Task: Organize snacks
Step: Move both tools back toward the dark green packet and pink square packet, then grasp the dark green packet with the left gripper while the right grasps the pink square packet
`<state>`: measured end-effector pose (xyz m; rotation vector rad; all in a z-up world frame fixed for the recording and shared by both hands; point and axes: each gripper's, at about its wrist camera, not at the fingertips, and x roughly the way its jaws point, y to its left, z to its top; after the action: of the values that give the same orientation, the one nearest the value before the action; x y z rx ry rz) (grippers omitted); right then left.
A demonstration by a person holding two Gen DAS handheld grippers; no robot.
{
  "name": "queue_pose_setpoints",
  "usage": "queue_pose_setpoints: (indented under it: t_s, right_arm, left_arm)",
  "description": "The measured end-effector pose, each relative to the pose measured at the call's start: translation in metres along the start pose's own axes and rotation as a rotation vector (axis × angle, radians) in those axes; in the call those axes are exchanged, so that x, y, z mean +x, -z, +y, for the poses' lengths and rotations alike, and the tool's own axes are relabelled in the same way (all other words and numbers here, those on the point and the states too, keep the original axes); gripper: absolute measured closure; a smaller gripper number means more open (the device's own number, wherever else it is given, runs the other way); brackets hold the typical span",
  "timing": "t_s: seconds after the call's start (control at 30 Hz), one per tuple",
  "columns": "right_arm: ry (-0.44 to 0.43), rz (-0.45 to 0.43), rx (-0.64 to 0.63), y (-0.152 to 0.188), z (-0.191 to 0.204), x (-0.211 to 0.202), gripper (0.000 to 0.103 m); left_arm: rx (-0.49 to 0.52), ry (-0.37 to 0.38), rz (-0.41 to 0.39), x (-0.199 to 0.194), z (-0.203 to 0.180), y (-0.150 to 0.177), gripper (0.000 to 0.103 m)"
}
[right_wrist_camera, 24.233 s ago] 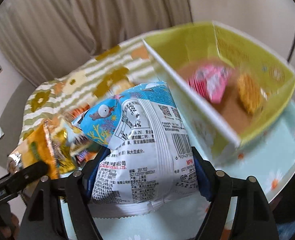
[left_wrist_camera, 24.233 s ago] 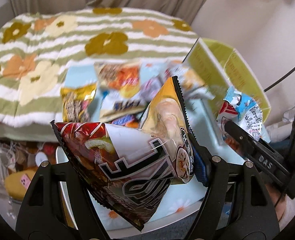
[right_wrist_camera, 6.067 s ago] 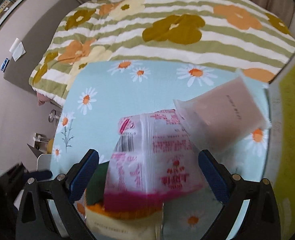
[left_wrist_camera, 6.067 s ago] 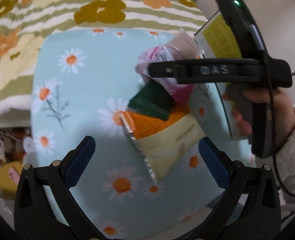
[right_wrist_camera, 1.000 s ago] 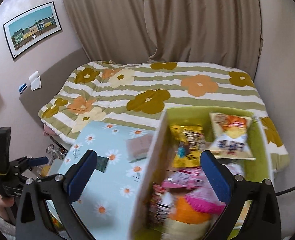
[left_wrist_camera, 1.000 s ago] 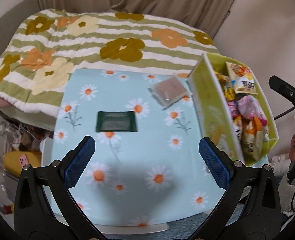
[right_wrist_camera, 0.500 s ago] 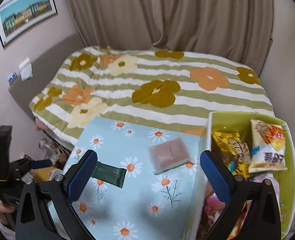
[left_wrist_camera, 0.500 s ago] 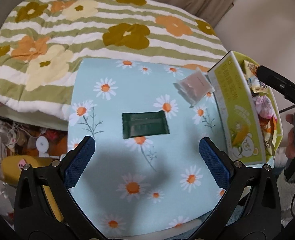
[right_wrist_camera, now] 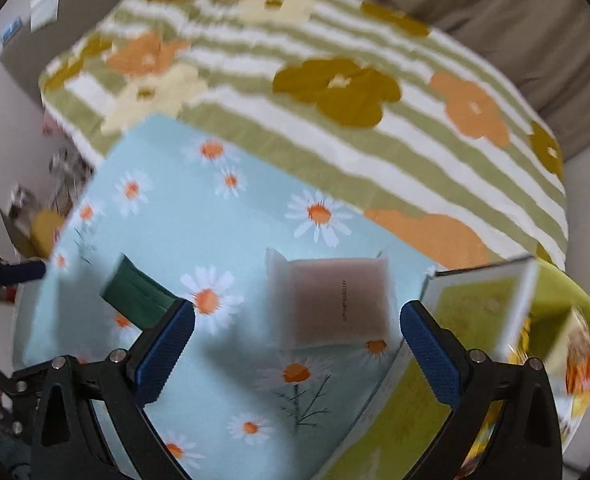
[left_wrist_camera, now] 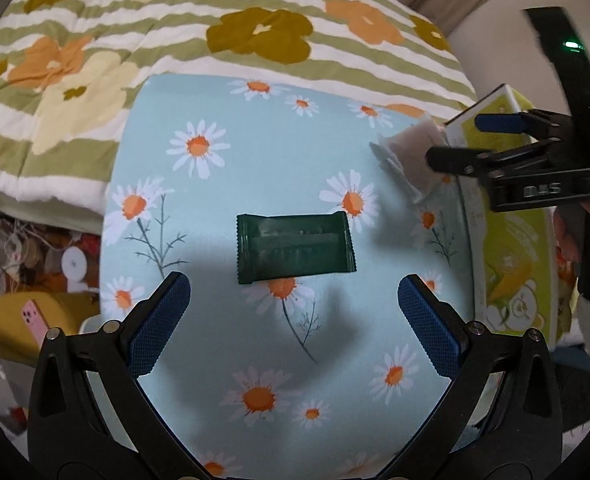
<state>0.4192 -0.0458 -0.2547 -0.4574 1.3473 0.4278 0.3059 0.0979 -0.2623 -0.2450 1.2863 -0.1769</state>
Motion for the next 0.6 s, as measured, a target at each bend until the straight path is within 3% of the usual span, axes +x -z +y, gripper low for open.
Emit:
queue_pose_setpoints:
  t_s: [0.07,0.27,0.6]
  right_arm:
    - [0.062,0.049,-0.082,-0.005,0.007,0.017,0.001]
    - [0.06,0.162,-0.172,-0.012,0.011,0.057,0.001]
    - [0.069,0.288,-0.195,-0.019,-0.003,0.079,0.001]
  left_arm:
    - [-0.017,-0.012,0.007,0.01,-0.001,0.0,0.0]
    - [-0.074,-0.038,0.028,0.035,-0.004,0.001,0.0]
    - [-0.106,-0.081,0.021,0.047,-0.011,0.0,0.0]
